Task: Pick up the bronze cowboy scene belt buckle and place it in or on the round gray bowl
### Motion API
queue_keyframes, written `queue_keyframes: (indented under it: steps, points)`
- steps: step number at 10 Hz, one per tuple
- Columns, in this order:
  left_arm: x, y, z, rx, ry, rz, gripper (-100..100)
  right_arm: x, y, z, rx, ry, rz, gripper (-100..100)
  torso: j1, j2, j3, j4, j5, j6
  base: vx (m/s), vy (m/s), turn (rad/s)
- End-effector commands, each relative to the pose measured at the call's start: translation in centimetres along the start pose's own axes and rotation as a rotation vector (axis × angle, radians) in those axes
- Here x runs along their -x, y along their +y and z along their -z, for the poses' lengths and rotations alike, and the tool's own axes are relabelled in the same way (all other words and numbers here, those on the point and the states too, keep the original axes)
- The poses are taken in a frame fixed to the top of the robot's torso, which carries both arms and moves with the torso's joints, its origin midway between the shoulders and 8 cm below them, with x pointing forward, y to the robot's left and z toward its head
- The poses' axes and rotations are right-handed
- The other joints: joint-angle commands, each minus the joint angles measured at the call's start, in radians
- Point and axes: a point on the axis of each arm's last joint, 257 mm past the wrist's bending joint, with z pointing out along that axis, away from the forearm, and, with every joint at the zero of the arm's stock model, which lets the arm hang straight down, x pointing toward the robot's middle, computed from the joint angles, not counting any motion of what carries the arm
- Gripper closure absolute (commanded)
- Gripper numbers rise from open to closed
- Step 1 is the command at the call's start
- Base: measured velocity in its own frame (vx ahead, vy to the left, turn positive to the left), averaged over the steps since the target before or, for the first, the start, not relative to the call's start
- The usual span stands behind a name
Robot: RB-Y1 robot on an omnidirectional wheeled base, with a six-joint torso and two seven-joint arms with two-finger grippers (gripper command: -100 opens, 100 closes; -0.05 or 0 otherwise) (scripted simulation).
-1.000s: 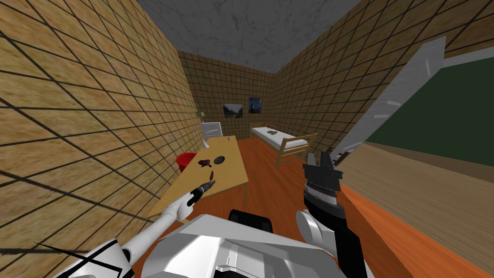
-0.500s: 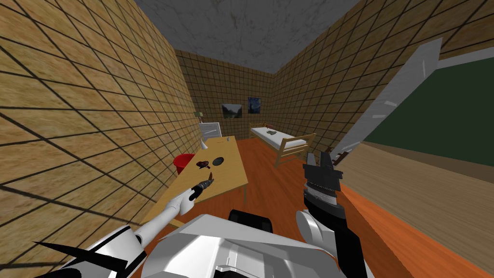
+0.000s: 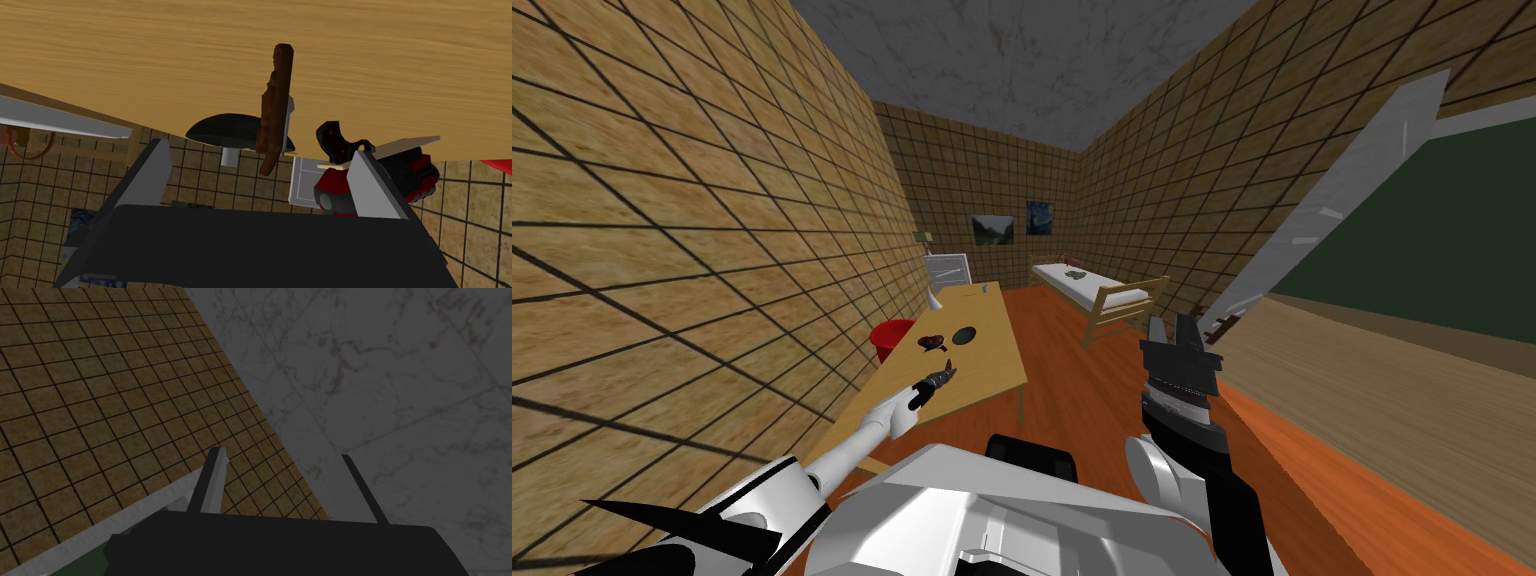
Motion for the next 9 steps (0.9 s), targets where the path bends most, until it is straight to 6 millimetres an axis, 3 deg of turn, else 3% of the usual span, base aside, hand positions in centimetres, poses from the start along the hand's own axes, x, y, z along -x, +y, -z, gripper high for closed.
queue_keyframes:
  steps: [1, 3, 4, 5, 9]
  points:
    - [-0.5, -1.0, -0.3, -0.005, 0.0, -0.008, -100, 0.0, 0.0, 0.0, 0.0, 0.0, 0.0, 0, 0.0, 0.0, 0.0, 0.0, 0.0, 0.0, 0.06, 0.062, 0.052]
    - [-1.1, -2.1, -0.6, -0.012, 0.0, -0.013, -100, 0.0, 0.0, 0.0, 0.0, 0.0, 0.0, 0, 0.002, -0.002, -0.001, -0.001, 0.0, 0.0, 0.056, 0.06, 0.04]
    - [-0.9, -1.8, -0.5, -0.01, 0.0, -0.01, -100, 0.0, 0.0, 0.0, 0.0, 0.0, 0.0, 0, 0.002, -0.002, -0.001, 0.0, 0.0, 0.0, 0.023, 0.027, 0.001]
    - [-0.9, -1.9, -0.6, -0.01, 0.0, -0.012, 100, 0.0, 0.0, 0.0, 0.0, 0.0, 0.0, 0, 0.0, 0.0, 0.0, 0.0, 0.0, 0.0, 0.005, 0.005, -0.002]
    - [-0.8, -1.8, -0.6, -0.01, -0.001, -0.012, 100, 0.0, 0.0, 0.0, 0.0, 0.0, 0.0, 0, -0.002, 0.002, 0.001, 0.0, 0.0, 0.0, 0.0, 0.0, 0.0]
